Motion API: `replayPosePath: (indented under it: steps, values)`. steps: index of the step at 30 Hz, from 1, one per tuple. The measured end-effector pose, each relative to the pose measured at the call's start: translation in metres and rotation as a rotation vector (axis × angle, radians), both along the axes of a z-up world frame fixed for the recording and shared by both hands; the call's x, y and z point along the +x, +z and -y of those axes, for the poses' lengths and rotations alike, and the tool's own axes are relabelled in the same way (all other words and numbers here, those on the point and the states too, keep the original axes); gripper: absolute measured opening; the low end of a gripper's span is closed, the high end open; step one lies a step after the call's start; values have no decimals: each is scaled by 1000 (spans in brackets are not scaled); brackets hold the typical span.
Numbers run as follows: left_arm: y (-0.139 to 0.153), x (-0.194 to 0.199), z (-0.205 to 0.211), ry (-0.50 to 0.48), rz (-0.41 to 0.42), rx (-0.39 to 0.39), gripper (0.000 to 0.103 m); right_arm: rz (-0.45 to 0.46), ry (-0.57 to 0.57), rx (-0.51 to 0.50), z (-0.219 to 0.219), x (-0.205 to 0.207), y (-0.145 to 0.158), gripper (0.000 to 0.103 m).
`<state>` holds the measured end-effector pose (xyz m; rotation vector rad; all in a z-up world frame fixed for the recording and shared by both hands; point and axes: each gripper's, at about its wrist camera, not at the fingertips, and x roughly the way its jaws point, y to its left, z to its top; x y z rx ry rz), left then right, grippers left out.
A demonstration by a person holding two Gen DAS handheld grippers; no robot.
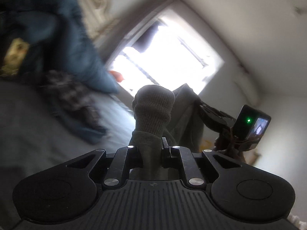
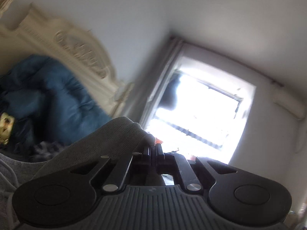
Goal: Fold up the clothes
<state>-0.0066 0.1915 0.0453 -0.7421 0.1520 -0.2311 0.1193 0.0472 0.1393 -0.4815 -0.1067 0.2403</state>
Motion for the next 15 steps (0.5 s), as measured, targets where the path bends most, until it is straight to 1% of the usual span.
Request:
replayPosePath:
  steps: [2, 6, 11, 13, 15]
  values:
    - [-15, -1, -24, 78, -34, -7, 11, -39, 50, -34, -47, 12, -23, 6]
    - [-51, -2, -69, 196, -85, -37, 11, -96, 126, -82, -117, 43, -61, 6]
    - [-83, -3, -106, 281, -114, -54, 11, -165, 220, -142, -204, 82, -108, 6]
    - [-90, 3, -120, 308, -117, -54, 11, -175, 250, -151, -232, 94, -115, 6]
    - [-93, 2, -133, 346, -108, -46, 11, -177, 280, -146, -249, 102, -112, 6]
